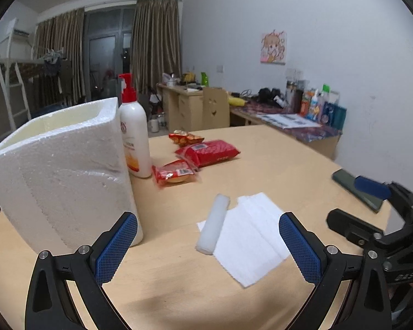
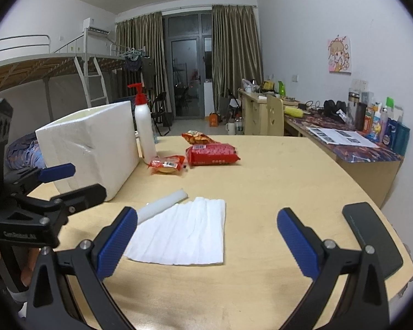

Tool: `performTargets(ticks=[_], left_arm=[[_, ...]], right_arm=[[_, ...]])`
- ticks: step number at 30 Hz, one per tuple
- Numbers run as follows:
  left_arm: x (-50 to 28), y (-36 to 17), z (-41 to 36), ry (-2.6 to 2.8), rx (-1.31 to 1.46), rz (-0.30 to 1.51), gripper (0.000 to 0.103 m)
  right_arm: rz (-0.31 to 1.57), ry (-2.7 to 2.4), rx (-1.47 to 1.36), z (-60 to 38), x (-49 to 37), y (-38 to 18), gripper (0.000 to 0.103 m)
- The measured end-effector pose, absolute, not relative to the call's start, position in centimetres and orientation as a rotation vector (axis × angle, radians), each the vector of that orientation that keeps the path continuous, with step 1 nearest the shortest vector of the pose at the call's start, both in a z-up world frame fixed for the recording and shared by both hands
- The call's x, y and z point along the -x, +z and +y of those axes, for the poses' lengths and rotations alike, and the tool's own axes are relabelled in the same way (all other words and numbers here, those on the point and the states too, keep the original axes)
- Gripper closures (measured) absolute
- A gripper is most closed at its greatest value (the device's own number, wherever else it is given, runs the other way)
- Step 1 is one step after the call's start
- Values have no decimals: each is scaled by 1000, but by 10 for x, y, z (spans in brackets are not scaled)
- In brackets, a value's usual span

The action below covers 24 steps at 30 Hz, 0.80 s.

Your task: Organize soft objects

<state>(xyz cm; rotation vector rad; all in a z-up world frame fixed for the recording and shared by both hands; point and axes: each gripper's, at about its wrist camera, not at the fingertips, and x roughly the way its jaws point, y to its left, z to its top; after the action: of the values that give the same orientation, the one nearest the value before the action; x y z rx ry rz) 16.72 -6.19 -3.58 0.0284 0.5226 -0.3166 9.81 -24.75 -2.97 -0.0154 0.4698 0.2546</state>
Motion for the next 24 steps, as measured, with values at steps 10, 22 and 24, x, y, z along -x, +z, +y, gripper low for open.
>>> performTargets(ticks=[10, 22, 24], left_arm=[[-187, -50, -72, -351, -60, 589, 0], [-214, -67, -77, -380, -49, 710, 9], [-217, -70, -79, -395, -51, 730, 13]], right_arm=[[547, 278, 6, -247, -116, -43, 0], [640, 317, 37, -245, -134, -58, 0], [654, 333, 27, -247, -136, -60, 0]])
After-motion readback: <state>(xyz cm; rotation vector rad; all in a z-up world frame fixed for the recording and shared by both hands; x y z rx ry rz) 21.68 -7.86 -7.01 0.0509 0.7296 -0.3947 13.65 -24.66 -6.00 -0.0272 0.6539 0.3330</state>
